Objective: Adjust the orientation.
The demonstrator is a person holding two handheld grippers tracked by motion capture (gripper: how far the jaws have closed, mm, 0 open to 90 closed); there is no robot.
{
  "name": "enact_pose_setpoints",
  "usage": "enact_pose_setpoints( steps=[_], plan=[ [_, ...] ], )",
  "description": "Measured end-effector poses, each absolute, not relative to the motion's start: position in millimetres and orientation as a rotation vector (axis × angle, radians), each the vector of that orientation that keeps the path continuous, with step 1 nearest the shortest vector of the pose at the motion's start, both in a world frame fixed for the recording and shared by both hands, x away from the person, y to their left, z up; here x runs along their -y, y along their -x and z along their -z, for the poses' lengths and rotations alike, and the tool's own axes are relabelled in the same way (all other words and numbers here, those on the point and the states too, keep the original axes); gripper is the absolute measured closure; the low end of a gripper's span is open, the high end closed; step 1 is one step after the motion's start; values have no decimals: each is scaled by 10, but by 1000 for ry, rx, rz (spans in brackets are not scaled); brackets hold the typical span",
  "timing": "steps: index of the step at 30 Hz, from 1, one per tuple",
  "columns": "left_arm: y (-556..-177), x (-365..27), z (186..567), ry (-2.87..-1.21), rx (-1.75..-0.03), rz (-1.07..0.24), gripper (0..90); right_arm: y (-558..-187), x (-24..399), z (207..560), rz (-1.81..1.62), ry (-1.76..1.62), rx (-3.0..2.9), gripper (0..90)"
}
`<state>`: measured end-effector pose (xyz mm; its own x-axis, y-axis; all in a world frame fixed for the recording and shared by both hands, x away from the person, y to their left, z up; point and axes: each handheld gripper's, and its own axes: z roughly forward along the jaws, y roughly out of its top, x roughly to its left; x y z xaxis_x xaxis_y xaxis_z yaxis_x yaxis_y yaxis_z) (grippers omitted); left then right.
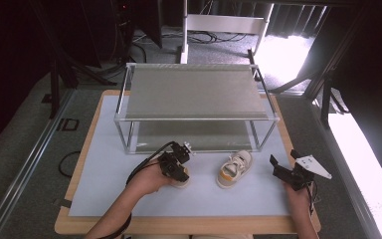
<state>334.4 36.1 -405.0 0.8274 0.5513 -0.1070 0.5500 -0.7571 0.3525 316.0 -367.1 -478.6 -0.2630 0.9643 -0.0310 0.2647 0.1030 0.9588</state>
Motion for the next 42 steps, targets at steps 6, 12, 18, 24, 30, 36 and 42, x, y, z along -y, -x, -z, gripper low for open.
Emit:
enact_pose_setpoints(
  steps=[6,12,18,24,30,36,42],
  plan=[
    [-3265,-377,3963,-2691,-689,-20,761,-3161,3667,4785,-1195,-1225,-1647,154],
    [-3154,-273,3887,-2756,-519,-9,762,-3160,3666,4785,-1193,-1226,-1646,154],
    [-3087,-214,3872,-2789,-391,-21,761,-3160,3668,4786,-1197,-1225,-1645,154],
    [-3016,-167,3933,-2806,-284,10,760,-3161,3666,4785,-1195,-1226,-1647,154],
    [-2988,-207,3968,-2849,-200,18,755,-3160,3668,4786,-1198,-1226,-1645,154],
    [-2942,-321,3991,-2853,-207,31,741,-3159,3667,4786,-1197,-1222,-1645,154],
    [-2893,-398,4007,-2850,-239,15,717,-3159,3666,4785,-1194,-1224,-1644,154]
  ],
)
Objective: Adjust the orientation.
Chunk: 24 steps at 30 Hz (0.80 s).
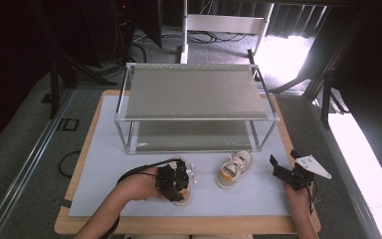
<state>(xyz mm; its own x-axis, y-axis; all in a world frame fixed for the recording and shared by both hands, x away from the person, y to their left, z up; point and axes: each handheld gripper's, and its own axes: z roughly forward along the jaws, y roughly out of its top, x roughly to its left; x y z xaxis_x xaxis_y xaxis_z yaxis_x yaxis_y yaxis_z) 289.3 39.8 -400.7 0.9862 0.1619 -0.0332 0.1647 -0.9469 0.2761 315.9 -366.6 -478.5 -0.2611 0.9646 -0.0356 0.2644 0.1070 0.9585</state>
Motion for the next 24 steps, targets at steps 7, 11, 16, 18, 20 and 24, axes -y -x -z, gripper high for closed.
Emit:
enact_pose_setpoints(
  steps=[7,11,16,18,20,24],
  plan=[
    [-2927,-401,4116,-2804,-385,37,569,-3162,3663,4784,-1191,-1220,-1656,152],
    [-2947,-432,4146,-2777,-404,59,549,-3188,3694,4777,-1220,-1254,-1690,129],
    [-2946,-421,4142,-2786,-399,56,548,-3232,3702,4757,-1241,-1287,-1791,138],
    [-2956,-412,4140,-2792,-398,63,548,-3236,3679,4723,-1246,-1294,-1842,163],
    [-2963,-404,4135,-2803,-391,67,548,-3238,3654,4663,-1266,-1304,-1883,213],
    [-2967,-400,4134,-2807,-387,68,548,-3218,3595,4515,-1314,-1290,-1933,235]
  ],
)
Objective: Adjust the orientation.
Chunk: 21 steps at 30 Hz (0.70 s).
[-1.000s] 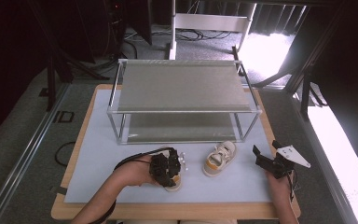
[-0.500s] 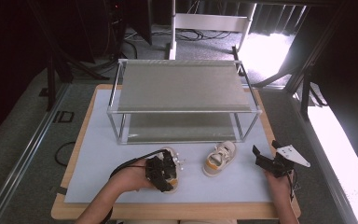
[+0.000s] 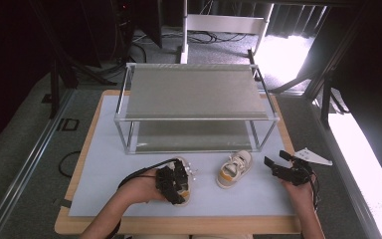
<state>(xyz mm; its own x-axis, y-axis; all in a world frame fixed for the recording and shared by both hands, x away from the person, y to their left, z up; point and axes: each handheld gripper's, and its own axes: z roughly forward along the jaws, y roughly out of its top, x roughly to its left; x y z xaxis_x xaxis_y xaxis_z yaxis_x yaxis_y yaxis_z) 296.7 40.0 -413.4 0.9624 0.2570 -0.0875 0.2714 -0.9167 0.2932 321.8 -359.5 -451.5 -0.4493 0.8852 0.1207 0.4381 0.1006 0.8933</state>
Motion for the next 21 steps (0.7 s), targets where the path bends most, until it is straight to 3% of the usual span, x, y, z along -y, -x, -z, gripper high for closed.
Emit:
enact_pose_setpoints(
  steps=[21],
  plan=[
    [-2972,-402,4139,-2804,-402,84,550,-3088,3105,3607,-1300,-1025,-2197,291]
  ],
)
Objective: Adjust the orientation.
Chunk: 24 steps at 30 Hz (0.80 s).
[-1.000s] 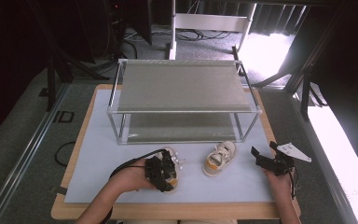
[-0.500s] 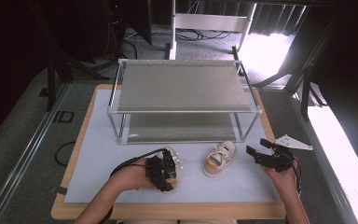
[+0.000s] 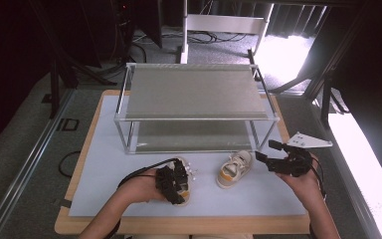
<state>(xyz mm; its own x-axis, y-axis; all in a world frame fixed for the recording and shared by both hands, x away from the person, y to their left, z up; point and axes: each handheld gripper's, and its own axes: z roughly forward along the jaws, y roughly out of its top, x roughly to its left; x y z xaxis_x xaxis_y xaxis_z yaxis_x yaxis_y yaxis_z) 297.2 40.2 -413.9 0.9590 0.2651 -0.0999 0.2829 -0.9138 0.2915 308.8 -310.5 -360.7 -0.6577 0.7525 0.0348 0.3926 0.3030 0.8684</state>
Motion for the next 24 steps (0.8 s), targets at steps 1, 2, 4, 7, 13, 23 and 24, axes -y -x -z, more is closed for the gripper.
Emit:
enact_pose_setpoints(
  steps=[1,2,4,7,13,23,24],
  plan=[
    [-2971,-402,4139,-2804,-402,83,550,-3087,3077,3593,-1301,-1008,-2216,290],
    [-2970,-401,4139,-2805,-400,80,550,-3088,3029,3576,-1295,-977,-2247,294],
    [-2972,-398,4135,-2812,-389,77,551,-3103,2942,3571,-1269,-930,-2318,307],
    [-2969,-395,4135,-2813,-388,75,551,-3132,2818,3583,-1215,-878,-2410,318],
    [-2973,-388,4134,-2820,-389,79,551,-3186,2525,3650,-1091,-859,-2629,346],
    [-2964,-380,4147,-2821,-393,73,552,-3242,2100,3804,-841,-905,-2819,494],
    [-2963,-380,4147,-2821,-392,72,552,-3248,2066,3823,-805,-906,-2824,540]
  ],
)
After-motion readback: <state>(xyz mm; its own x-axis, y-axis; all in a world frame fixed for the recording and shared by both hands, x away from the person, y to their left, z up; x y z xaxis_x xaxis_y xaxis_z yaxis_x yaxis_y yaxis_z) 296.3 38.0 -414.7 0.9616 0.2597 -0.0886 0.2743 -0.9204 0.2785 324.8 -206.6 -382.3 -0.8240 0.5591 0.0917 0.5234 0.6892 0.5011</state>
